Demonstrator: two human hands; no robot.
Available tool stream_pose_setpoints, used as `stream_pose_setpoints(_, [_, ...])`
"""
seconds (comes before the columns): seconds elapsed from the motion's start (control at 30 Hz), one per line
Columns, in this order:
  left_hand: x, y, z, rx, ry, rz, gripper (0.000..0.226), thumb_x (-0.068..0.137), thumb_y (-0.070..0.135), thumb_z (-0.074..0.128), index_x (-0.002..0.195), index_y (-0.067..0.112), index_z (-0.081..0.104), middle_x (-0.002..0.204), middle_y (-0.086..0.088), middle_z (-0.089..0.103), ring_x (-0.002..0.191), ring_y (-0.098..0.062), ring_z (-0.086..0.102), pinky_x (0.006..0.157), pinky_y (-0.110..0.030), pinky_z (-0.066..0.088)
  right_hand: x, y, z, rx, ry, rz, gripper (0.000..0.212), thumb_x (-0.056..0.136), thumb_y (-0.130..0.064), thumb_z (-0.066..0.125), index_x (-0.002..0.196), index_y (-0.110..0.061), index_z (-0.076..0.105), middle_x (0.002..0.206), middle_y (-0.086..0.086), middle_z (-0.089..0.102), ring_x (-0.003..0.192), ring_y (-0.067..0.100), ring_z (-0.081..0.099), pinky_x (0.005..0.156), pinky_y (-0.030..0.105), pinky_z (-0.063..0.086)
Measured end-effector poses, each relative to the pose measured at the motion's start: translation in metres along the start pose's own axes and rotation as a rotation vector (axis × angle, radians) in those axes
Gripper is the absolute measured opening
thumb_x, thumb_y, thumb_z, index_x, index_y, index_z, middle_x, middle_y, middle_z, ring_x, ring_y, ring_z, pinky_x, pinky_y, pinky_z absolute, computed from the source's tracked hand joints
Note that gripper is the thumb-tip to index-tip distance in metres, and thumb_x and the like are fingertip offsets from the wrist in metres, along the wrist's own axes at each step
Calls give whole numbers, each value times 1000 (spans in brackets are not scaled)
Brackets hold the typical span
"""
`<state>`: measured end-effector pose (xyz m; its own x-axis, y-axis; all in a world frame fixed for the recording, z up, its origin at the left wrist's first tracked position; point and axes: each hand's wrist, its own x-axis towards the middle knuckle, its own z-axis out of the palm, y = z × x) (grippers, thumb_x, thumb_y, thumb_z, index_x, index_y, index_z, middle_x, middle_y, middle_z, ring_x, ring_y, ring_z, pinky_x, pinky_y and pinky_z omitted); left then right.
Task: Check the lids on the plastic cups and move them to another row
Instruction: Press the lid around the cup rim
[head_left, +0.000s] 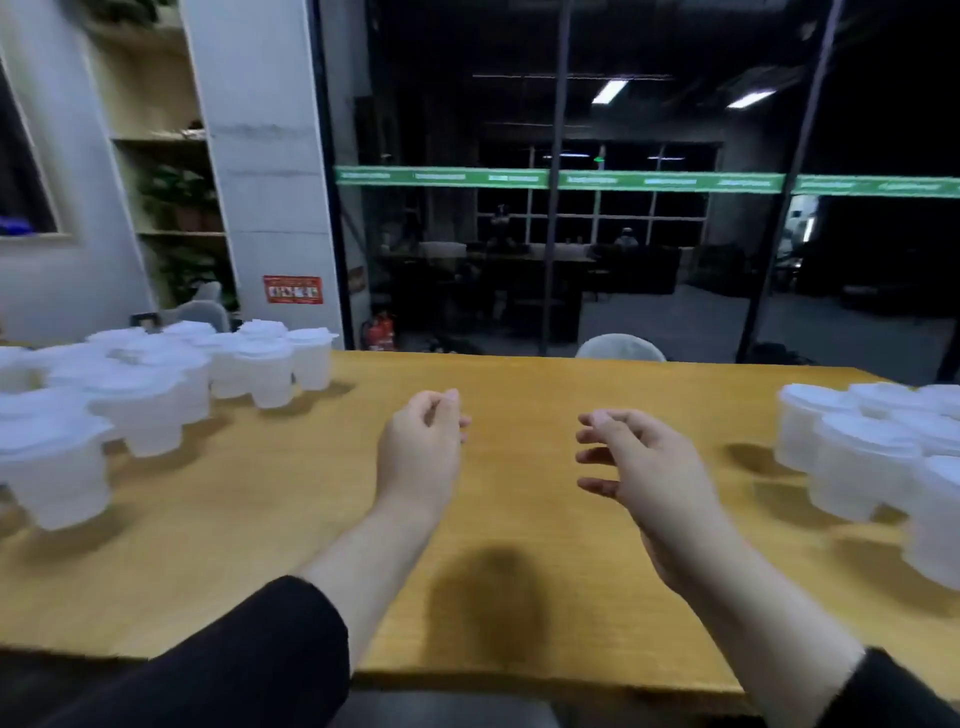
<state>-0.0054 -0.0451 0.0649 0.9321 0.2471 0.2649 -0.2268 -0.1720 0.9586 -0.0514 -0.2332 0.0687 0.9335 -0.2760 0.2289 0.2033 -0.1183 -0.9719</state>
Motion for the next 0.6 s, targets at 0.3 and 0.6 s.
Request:
stream_pose_setpoints(0.3, [101, -92, -152, 17, 370, -162, 14, 104, 32, 51, 94, 31, 62, 103, -1, 70, 95, -24, 67, 91, -50, 58, 42, 36, 220, -104, -290, -74, 16, 102, -33, 59, 100, -25, 72, 99, -10, 73, 98, 9, 68, 95, 45, 56])
stream_pose_setpoints(0.6, [213, -146, -175, -4, 468, -151, 16, 106, 28, 48, 120, 28, 56, 97, 10, 63, 85, -11, 60, 74, -29, 50, 131, 82, 345, -88, -284, -95, 11, 102, -27, 60, 98, -33, 68, 102, -14, 70, 101, 19, 69, 97, 48, 54])
